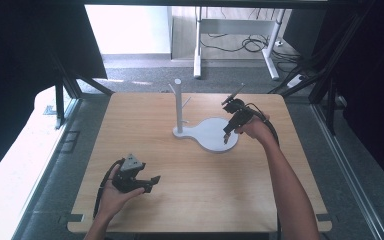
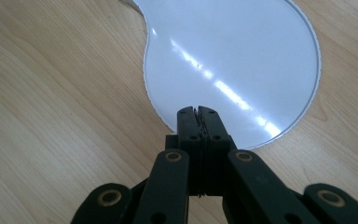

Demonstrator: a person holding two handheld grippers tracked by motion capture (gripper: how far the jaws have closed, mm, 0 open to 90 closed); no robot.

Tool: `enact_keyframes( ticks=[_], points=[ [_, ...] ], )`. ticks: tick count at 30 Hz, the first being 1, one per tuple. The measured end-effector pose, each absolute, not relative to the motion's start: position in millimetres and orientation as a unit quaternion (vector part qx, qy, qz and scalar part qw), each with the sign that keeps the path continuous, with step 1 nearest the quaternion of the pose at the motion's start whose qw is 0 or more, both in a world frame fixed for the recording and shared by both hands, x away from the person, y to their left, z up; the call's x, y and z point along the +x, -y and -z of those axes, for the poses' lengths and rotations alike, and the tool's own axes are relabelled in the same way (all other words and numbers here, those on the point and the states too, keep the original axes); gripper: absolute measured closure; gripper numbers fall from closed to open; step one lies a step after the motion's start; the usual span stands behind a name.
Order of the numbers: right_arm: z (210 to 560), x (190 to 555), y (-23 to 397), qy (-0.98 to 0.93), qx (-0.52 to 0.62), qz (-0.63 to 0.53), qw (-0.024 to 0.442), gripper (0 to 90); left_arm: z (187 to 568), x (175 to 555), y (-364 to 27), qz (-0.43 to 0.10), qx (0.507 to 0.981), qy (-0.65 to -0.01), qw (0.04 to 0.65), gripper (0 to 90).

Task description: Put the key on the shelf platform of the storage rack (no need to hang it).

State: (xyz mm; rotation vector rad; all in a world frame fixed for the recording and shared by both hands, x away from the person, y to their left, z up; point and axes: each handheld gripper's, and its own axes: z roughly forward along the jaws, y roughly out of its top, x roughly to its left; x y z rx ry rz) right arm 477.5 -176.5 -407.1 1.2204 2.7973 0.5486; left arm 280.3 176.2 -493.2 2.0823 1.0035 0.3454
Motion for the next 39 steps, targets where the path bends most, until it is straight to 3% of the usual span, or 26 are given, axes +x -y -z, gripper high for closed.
enact_keyframes(
  ticks=[27, 39],
  points=[
    [416.2, 513.2, 151.8, -0.900, 0.402, -0.170, 0.018, 88.9, 493.2, 280.5, -177.8, -0.136, 0.819, -0.396, 0.393, 24.8],
    [437.0, 529.5, 148.6, -0.893, 0.415, -0.175, 0.016, 88.9, 493.9, 280.6, -176.2, -0.139, 0.819, -0.394, 0.393, 25.0]
  ],
)
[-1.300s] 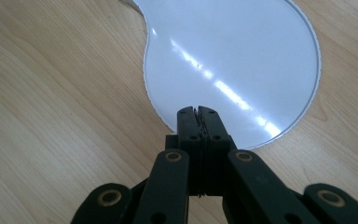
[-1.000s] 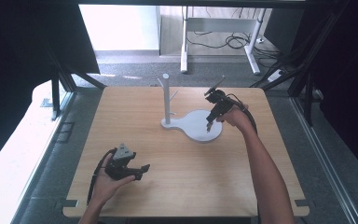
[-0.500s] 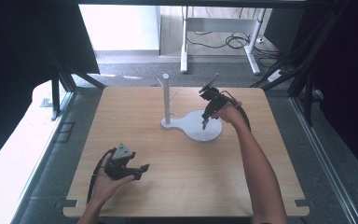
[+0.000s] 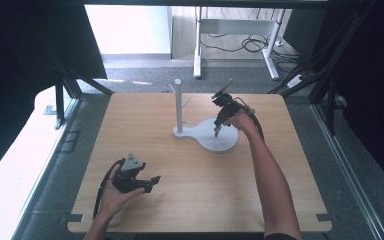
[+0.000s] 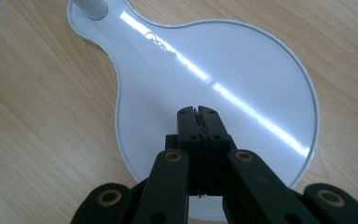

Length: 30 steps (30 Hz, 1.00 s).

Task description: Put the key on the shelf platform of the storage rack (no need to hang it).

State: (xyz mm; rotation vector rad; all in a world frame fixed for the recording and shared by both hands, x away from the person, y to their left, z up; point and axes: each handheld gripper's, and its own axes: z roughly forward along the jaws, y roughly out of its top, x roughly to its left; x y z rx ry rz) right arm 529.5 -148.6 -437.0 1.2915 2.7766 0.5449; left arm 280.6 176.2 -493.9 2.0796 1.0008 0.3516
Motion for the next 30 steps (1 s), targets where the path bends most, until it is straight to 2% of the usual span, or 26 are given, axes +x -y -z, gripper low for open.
enact_keyframes(
  ticks=[8, 26, 27, 30],
  points=[
    [447.0, 533.2, 144.7, -0.884, 0.425, -0.195, 0.021, 88.8, 493.8, 280.4, -176.6, -0.138, 0.820, -0.394, 0.393, 25.0],
    [476.4, 534.2, 149.1, -0.884, 0.438, -0.161, 0.033, 87.3, 497.6, 281.2, -171.8, -0.135, 0.826, -0.389, 0.384, 25.0],
    [477.0, 534.0, 149.3, -0.885, 0.436, -0.161, 0.035, 85.6, 497.4, 281.1, -172.1, -0.135, 0.826, -0.389, 0.385, 25.0],
    [474.5, 531.8, 148.7, -0.884, 0.437, -0.160, 0.047, 73.0, 497.3, 281.1, -172.2, -0.136, 0.826, -0.390, 0.385, 25.0]
  ],
)
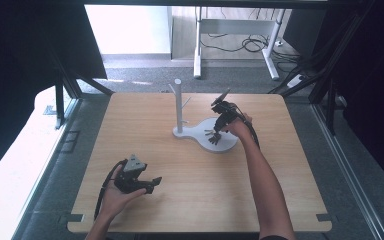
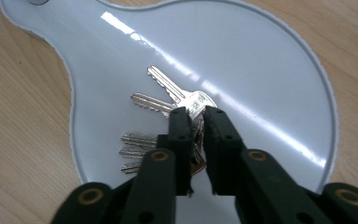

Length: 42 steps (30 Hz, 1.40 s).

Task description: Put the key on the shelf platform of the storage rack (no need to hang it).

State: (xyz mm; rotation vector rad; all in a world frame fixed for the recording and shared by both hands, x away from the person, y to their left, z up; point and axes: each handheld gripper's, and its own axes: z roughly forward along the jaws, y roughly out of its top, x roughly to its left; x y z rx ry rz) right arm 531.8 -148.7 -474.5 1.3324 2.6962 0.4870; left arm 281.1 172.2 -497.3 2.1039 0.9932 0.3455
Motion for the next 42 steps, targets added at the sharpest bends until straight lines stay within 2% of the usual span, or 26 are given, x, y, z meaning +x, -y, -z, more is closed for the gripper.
enact_keyframes(
  ticks=[5, 15, 26, 42],
  points=[
    [459.3, 523.7, 150.6, -0.881, 0.431, -0.186, 0.061, 63.2, 497.5, 280.9, -171.0, -0.136, 0.827, -0.389, 0.384, 25.0],
    [442.9, 487.8, 167.5, -0.880, 0.408, -0.237, 0.060, 52.7, 496.0, 280.3, -172.4, -0.140, 0.825, -0.390, 0.383, 25.0],
    [441.1, 436.8, 201.1, -0.873, 0.399, -0.272, 0.073, 48.1, 496.5, 280.1, -169.9, -0.141, 0.828, -0.388, 0.379, 25.0],
    [465.9, 352.4, 276.5, -0.851, 0.410, -0.316, 0.090, 48.1, 499.2, 281.2, -170.1, -0.143, 0.828, -0.394, 0.373, 25.0]
  ],
)
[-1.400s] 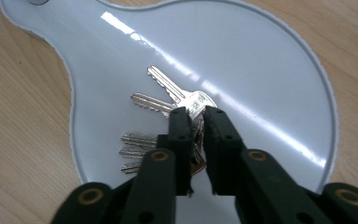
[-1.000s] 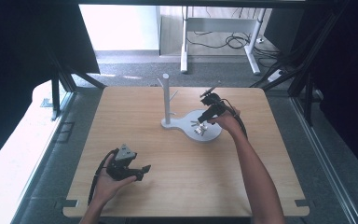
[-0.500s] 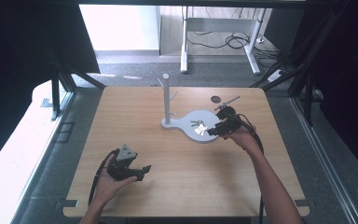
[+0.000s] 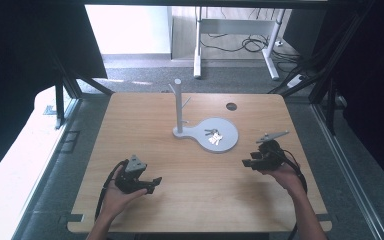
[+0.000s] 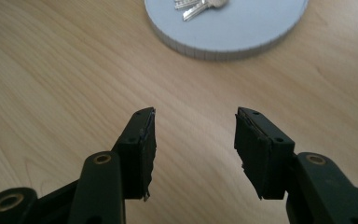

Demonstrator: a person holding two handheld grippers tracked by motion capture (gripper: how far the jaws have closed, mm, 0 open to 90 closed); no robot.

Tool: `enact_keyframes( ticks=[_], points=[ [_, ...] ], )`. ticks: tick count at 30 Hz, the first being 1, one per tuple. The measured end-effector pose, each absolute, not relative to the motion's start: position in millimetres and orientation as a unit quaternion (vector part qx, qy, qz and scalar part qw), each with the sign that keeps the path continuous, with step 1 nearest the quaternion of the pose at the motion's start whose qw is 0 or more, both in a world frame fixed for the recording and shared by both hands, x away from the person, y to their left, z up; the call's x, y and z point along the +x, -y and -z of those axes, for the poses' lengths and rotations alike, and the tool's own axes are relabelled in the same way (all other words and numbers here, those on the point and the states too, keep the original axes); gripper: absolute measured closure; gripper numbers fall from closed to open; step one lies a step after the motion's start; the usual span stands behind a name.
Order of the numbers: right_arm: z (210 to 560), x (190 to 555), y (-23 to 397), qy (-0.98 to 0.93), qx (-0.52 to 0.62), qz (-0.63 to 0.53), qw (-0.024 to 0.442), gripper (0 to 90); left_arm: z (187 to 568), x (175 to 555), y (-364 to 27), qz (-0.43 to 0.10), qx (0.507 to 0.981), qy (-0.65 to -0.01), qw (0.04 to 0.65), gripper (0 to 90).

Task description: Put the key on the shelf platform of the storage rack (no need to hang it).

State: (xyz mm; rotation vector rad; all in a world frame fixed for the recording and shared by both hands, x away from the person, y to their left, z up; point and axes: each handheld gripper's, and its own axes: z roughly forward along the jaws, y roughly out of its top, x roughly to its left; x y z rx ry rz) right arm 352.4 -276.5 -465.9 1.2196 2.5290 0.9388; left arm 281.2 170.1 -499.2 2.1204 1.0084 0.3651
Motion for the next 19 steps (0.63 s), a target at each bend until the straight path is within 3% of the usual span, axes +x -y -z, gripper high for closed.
enact_keyframes(
  ticks=[8, 19],
  points=[
    [488.4, 321.6, 307.1, -0.832, 0.429, -0.339, 0.092, 49.0, 500.4, 280.9, -167.4, -0.141, 0.830, -0.392, 0.371, 25.0],
    [493.7, 317.2, 317.6, -0.827, 0.436, -0.341, 0.095, 47.9, 501.7, 279.8, -162.3, -0.139, 0.834, -0.386, 0.369, 25.0]
  ],
)
